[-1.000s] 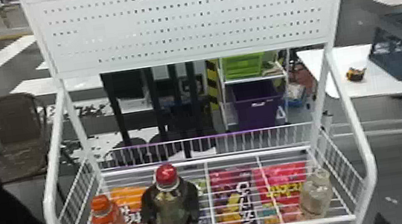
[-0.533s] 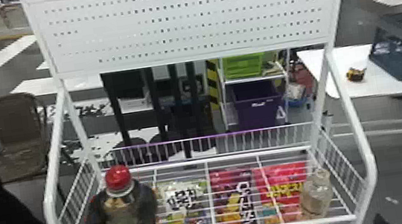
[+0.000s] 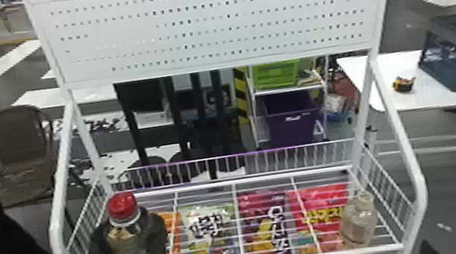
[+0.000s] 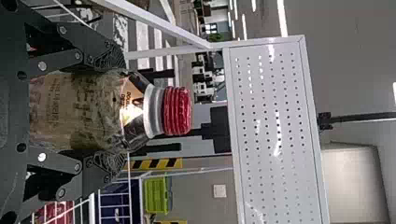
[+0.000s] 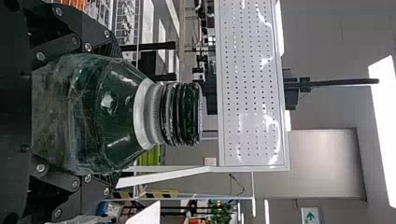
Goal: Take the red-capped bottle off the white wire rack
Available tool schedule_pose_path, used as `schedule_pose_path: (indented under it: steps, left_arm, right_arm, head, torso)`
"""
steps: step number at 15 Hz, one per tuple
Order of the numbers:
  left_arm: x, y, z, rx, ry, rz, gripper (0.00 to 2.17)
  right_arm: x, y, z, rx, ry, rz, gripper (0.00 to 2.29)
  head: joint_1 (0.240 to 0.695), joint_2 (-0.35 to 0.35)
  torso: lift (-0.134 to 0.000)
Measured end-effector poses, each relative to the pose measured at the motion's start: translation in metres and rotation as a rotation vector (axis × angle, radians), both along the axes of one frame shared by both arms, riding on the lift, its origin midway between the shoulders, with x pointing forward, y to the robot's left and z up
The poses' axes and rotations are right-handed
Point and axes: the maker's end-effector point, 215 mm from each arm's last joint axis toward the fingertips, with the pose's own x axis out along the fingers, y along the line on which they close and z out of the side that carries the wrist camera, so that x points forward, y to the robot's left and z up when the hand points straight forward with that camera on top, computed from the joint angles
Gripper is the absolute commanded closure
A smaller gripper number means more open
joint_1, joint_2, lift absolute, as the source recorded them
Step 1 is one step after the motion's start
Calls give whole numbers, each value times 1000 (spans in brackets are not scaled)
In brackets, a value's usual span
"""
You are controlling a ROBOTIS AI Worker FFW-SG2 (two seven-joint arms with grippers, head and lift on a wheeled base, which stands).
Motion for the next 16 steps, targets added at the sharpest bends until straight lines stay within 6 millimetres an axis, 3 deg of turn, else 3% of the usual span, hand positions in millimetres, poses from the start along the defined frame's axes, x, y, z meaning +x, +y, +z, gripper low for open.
schedule_pose_path:
  steps: [16]
  left_arm:
    - [0, 2, 2, -2, -7, 11, 1980]
  right_arm:
    - [1, 1, 2, 3, -6, 2, 481]
  head:
    - [499, 0]
  torso:
    - [0]
